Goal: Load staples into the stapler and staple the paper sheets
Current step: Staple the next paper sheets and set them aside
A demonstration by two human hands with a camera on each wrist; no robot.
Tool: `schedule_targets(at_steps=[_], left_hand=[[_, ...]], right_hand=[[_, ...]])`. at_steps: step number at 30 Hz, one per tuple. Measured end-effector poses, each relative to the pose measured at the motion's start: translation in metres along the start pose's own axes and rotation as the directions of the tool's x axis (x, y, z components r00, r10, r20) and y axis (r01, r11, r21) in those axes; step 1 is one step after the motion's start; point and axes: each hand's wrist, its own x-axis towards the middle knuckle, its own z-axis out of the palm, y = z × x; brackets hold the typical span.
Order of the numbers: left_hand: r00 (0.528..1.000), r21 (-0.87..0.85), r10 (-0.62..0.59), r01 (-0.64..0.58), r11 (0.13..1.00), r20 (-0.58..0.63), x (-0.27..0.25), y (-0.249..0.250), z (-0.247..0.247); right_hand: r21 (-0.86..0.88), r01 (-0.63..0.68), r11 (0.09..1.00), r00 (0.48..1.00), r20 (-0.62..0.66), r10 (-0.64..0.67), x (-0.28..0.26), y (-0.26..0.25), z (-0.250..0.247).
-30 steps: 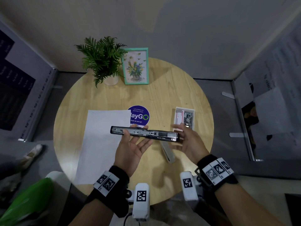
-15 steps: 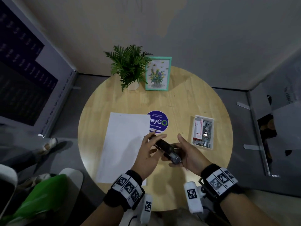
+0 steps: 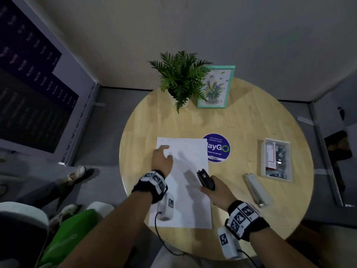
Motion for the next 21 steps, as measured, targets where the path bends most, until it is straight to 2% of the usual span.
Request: schedule_targets(at_steps=[2, 5, 9, 12, 14, 16, 18, 20, 21], left_hand=[[0.994, 0.067, -0.094, 0.098, 0.993, -0.053, 0.030, -0.008, -0.010], [0.984, 0.061, -0.172, 0.174, 0.983, -0.043, 0.060, -0.012, -0.017], [0.977, -0.053, -0.211, 0.213, 0.976, 0.038, 0.079, -0.008, -0.016], [0.973, -0.010, -0.197, 0.200, 0.980, 0.120, 0.080, -0.009, -0.012], [0.975, 0.017, -0.187, 0.186, 0.982, 0.119, 0.072, -0.006, -0.011], [0.982, 0.018, -0.157, 0.156, 0.988, 0.101, 0.061, 0.001, -0.011], [0.992, -0.022, -0.091, 0.093, 0.995, 0.085, 0.047, 0.010, -0.014], [0.995, -0.061, -0.021, 0.027, 0.998, 0.099, 0.033, 0.017, -0.017], [0.993, -0.094, 0.011, 0.000, 0.996, 0.115, 0.026, 0.022, -0.020]], right_hand=[[-0.132, 0.022, 0.991, 1.000, 0.011, -0.020, 0.003, 0.001, 0.012], [-0.216, 0.031, 0.976, 0.999, 0.023, -0.026, -0.003, 0.000, 0.022], [-0.249, 0.080, 0.965, 0.997, 0.001, -0.083, -0.013, -0.003, 0.024], [-0.253, 0.073, 0.965, 0.997, -0.012, -0.078, -0.012, -0.001, 0.024], [-0.246, 0.062, 0.967, 0.998, -0.013, -0.067, -0.009, 0.004, 0.025], [-0.205, 0.036, 0.978, 0.998, -0.038, -0.045, -0.007, 0.006, 0.022], [-0.113, 0.002, 0.994, 0.992, -0.128, -0.016, -0.004, 0.003, 0.015], [0.083, 0.021, 0.996, 0.961, -0.275, 0.002, -0.006, -0.008, 0.001], [0.203, 0.072, 0.977, 0.940, -0.341, 0.002, -0.010, -0.018, -0.009]])
